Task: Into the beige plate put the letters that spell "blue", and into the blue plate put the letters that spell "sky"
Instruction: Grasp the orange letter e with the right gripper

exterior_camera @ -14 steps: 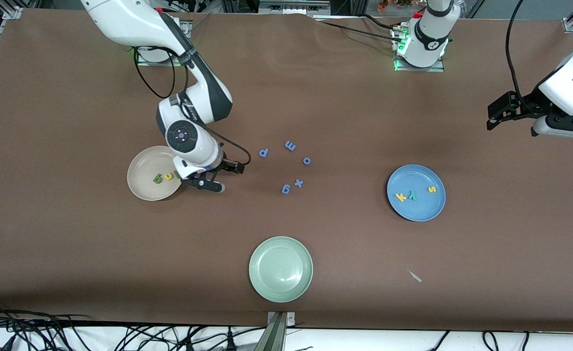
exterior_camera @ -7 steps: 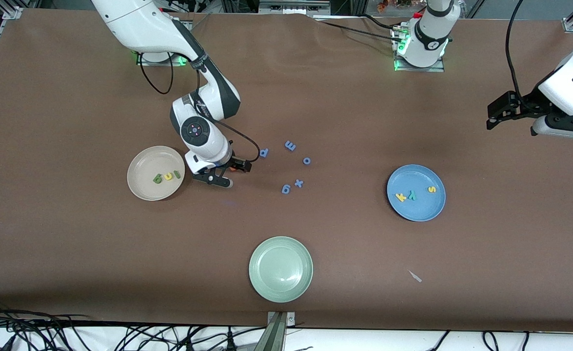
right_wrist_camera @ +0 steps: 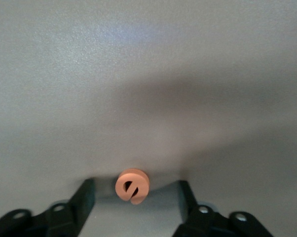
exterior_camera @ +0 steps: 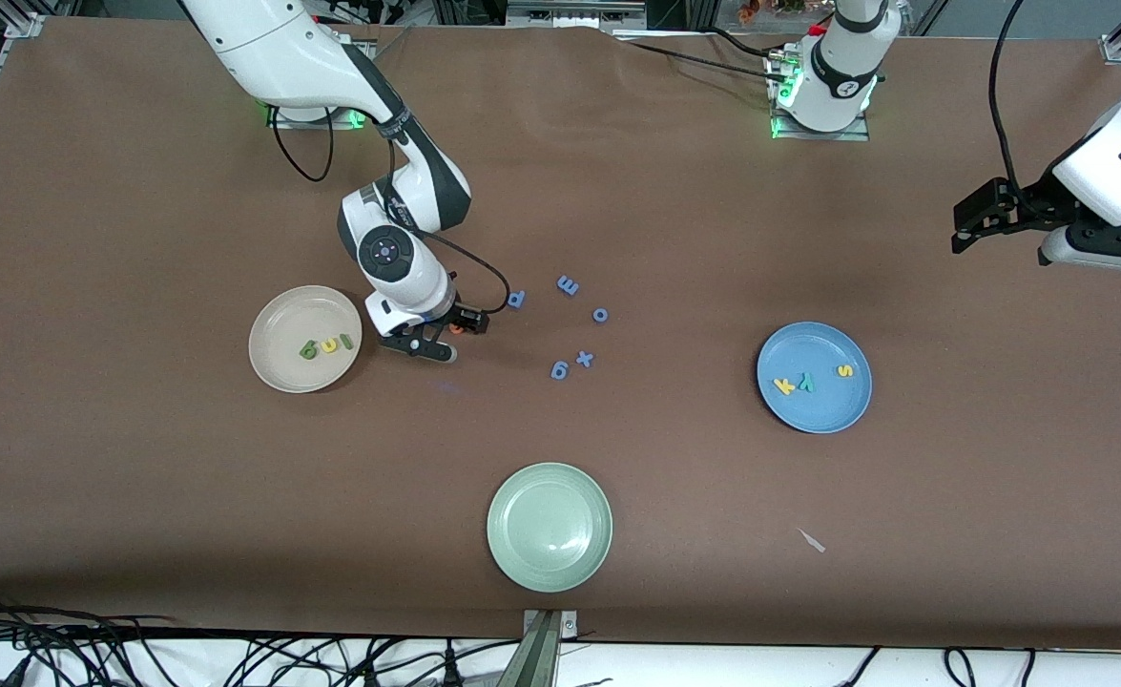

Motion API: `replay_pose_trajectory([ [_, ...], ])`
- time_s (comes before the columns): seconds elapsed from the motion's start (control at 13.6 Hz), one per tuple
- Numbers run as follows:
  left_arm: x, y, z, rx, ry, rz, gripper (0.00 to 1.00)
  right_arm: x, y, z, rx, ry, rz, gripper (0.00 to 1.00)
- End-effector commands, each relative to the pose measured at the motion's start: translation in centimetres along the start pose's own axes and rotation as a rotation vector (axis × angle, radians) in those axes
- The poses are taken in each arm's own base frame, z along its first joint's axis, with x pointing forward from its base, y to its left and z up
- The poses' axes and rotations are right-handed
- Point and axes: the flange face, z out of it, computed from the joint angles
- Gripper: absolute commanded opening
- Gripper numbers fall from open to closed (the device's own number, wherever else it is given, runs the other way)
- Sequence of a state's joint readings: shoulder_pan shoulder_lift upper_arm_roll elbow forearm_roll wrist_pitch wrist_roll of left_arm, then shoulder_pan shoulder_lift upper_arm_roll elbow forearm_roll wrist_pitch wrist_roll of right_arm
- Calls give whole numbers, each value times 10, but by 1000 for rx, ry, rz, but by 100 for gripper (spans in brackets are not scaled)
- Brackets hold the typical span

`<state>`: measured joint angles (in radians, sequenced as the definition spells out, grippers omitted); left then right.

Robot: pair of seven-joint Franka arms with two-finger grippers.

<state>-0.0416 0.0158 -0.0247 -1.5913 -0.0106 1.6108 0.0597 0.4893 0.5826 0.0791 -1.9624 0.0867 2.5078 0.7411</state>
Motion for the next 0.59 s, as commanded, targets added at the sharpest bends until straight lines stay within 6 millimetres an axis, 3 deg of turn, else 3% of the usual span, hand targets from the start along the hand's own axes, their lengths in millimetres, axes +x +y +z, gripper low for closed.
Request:
replay_pose_trajectory([
  [0.0, -3, -1, -4, -14, 0, -5, 100, -5, 0, 1, 10, 3, -3, 61],
  [0.29, -4, -9, -3, -14, -2, -17, 100, -5, 0, 2, 8, 1, -4, 31],
  [0.51, -4, -8, -3, -14, -1, -16, 100, -3, -2, 1, 11, 2, 11, 19],
])
